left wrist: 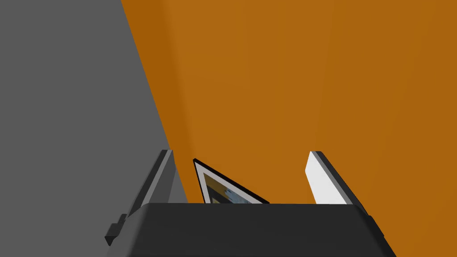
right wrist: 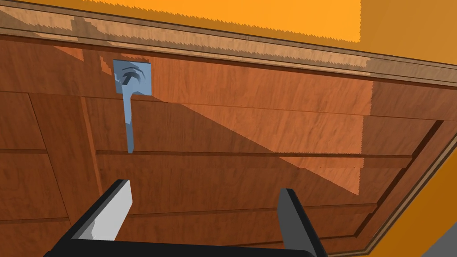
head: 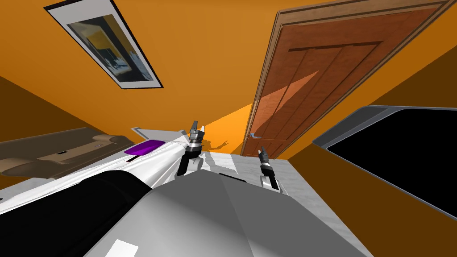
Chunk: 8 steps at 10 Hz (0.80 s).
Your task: Pull the door open
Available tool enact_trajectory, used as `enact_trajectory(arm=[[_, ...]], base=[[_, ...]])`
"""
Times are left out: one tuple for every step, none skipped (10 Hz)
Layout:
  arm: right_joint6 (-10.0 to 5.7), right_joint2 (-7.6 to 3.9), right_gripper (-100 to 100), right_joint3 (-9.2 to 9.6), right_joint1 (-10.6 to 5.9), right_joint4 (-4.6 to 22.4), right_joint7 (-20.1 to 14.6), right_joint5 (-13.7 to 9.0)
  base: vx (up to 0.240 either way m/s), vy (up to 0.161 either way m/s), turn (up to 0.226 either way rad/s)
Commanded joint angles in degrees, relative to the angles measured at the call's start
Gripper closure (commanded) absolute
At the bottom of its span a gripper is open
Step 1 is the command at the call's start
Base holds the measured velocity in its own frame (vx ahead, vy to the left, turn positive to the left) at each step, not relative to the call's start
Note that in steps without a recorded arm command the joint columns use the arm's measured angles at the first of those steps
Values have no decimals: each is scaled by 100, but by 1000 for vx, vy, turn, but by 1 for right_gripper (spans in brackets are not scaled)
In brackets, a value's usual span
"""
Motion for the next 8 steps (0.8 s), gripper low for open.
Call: enact_trajectory(arm=[[-98, -29, -100, -17, -114, 286, -33, -23], [-98, -29, -100, -17, -114, 330, -33, -23], [-171, -55, -100, -32, -219, 532, -59, -42], [-171, -55, -100, -32, -219, 586, -59, -42], [-241, -79, -100, -46, -321, 770, -84, -62], [-241, -79, -100, -46, -321, 834, -84, -62], [-309, -101, -100, -60, -420, 1075, -109, -80], [-377, -124, -100, -74, -518, 1253, -134, -99]], base=[[40, -42, 80], [34, -38, 37], [51, -43, 79], [42, -38, 41], [38, -41, 79], [34, -36, 37], [44, -33, 58], [60, -47, 130]])
